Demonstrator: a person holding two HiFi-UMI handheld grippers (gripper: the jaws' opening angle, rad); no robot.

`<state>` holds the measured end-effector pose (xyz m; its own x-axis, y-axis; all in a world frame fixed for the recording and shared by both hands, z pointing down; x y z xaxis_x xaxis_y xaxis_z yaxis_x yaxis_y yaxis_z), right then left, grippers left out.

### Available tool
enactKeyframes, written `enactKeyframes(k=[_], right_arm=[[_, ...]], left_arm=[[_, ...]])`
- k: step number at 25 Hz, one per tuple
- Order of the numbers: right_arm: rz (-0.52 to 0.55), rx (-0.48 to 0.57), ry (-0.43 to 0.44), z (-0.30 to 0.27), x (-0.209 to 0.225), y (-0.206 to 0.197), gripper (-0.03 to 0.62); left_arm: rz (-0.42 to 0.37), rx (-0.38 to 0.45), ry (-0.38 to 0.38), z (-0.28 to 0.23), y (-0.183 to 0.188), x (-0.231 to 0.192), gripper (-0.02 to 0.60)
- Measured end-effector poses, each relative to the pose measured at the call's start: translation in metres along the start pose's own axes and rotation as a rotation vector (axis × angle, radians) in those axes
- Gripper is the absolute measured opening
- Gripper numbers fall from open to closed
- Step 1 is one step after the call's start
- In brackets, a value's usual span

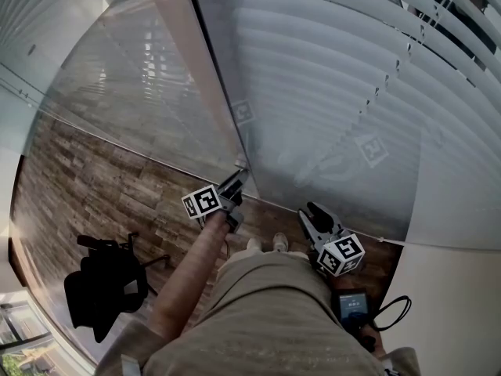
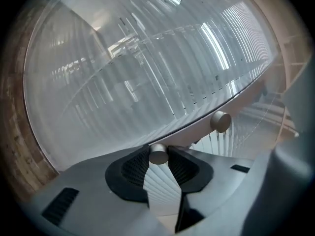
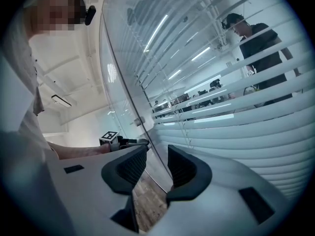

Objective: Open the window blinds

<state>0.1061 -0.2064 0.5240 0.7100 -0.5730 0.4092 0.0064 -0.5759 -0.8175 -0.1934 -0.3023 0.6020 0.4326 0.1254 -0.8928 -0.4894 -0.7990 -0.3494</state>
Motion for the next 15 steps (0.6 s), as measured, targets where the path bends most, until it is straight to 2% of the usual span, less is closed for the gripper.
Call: enactKeyframes(k=[4, 15], right_arm=[[0.003, -0.002, 0.001, 0.000, 0.000, 0.000, 0.126], [0.004, -0.002, 0.010, -0.002, 0.002, 0.000, 0.126]], left_arm=[[0.045, 0.011, -0.034, 0.000, -0.001, -0.003, 0.135], [0.270, 0.006, -0.178, -0.001, -0.004, -0.014, 0.135]])
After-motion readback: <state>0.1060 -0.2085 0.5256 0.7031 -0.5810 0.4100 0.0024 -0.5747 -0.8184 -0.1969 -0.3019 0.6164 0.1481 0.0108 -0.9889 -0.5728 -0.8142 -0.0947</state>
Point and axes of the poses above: the fingertips, and each gripper's own axes: z backward along the fingers, x to its right, y out of its top, the point moved 9 cm from there along z, backward along the fingers, and after that the axes turned 11 degrees about -x, right-handed, at the moved point
